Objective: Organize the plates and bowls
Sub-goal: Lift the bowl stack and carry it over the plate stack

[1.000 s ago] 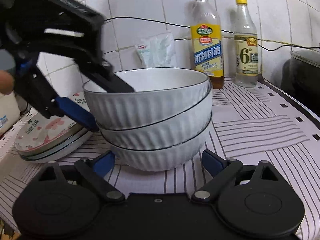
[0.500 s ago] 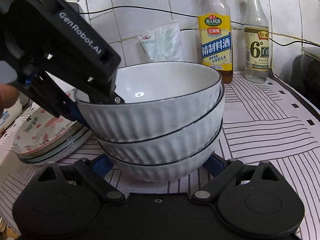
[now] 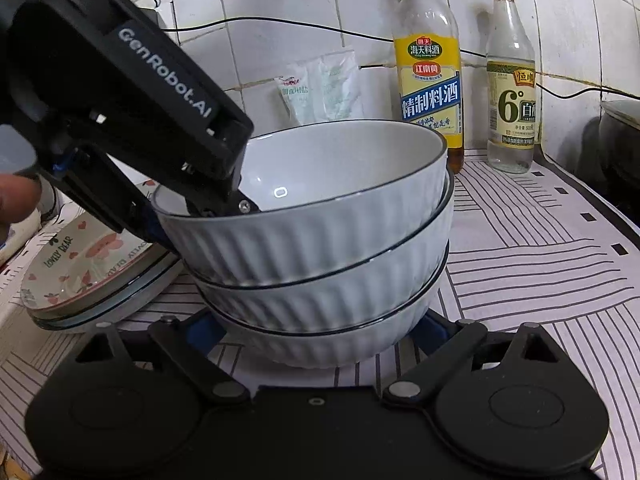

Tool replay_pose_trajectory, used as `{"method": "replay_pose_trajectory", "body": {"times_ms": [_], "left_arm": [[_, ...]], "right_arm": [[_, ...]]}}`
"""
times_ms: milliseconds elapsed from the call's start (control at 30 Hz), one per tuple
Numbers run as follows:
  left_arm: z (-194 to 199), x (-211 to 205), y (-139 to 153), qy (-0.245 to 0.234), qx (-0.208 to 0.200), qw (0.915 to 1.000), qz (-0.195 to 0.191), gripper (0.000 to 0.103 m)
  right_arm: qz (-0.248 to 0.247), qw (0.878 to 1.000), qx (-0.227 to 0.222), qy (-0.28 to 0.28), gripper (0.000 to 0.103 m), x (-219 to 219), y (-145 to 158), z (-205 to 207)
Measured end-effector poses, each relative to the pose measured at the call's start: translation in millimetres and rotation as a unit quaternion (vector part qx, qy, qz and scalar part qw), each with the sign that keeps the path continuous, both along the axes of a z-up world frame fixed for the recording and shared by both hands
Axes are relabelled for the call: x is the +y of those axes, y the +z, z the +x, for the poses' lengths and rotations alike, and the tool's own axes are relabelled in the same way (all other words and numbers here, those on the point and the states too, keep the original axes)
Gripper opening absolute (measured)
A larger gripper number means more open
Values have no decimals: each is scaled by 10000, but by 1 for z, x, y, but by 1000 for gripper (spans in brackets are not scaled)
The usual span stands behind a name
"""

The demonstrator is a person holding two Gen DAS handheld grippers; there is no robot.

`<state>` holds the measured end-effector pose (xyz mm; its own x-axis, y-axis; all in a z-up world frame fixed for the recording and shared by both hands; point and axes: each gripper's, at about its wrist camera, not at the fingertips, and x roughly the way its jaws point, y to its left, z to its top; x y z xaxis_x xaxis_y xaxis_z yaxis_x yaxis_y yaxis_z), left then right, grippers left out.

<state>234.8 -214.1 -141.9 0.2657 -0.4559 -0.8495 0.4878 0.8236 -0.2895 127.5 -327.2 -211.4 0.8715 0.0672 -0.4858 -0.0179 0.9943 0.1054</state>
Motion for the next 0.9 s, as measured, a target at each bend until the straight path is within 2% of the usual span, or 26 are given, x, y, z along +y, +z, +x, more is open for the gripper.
{"method": "replay_pose_trajectory", "body": {"times_ms": [167,333,567,700,900], "left_arm": [[-7,-3,3,-172,-161,9997,112,39],[-2,4,2,-188,27,9998,42,39],[-7,9,10,-219,-22,9996,147,38],[-5,17,22,-232,6,9997,88,38],[-13,37,54,-227,-248,9994,14,38]], "right_arm": [[-62,10000,-21,13,97,1,0,-4],[-213,9997,-45,75,97,5,1,-5],[-466,9987,-87,196,97,13,6,-5],[-455,9985,-173,249,97,16,18,-5],[-560,9969,-360,416,97,30,45,-5]]}}
